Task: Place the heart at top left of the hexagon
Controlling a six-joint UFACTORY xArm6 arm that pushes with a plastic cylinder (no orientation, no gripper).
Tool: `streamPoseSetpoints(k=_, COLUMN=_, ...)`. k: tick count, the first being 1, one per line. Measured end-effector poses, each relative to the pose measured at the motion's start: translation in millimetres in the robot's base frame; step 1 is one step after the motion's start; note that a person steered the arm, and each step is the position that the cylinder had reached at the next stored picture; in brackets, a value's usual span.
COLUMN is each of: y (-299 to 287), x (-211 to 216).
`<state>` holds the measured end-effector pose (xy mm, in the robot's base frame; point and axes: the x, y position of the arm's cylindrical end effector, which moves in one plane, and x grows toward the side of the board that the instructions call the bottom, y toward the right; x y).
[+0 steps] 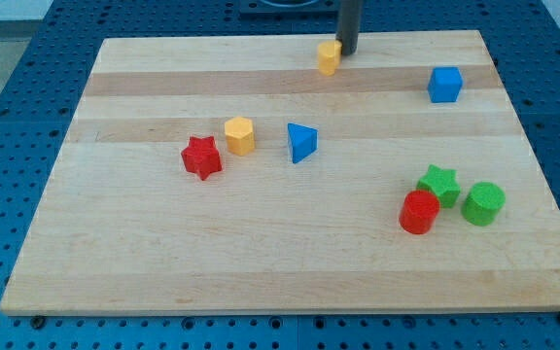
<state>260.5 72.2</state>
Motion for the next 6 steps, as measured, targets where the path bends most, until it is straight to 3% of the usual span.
streamPoseSetpoints(k=1, y=-3.2, x=37.1)
streamPoseSetpoints(k=3, y=-3.2, x=37.1)
streamPoseSetpoints(k=4, y=16.9, x=3.3)
streamPoseSetpoints(k=5, y=-13.3, x=-3.0)
streamPoseSetpoints(k=6, y=-106.3, x=23.8)
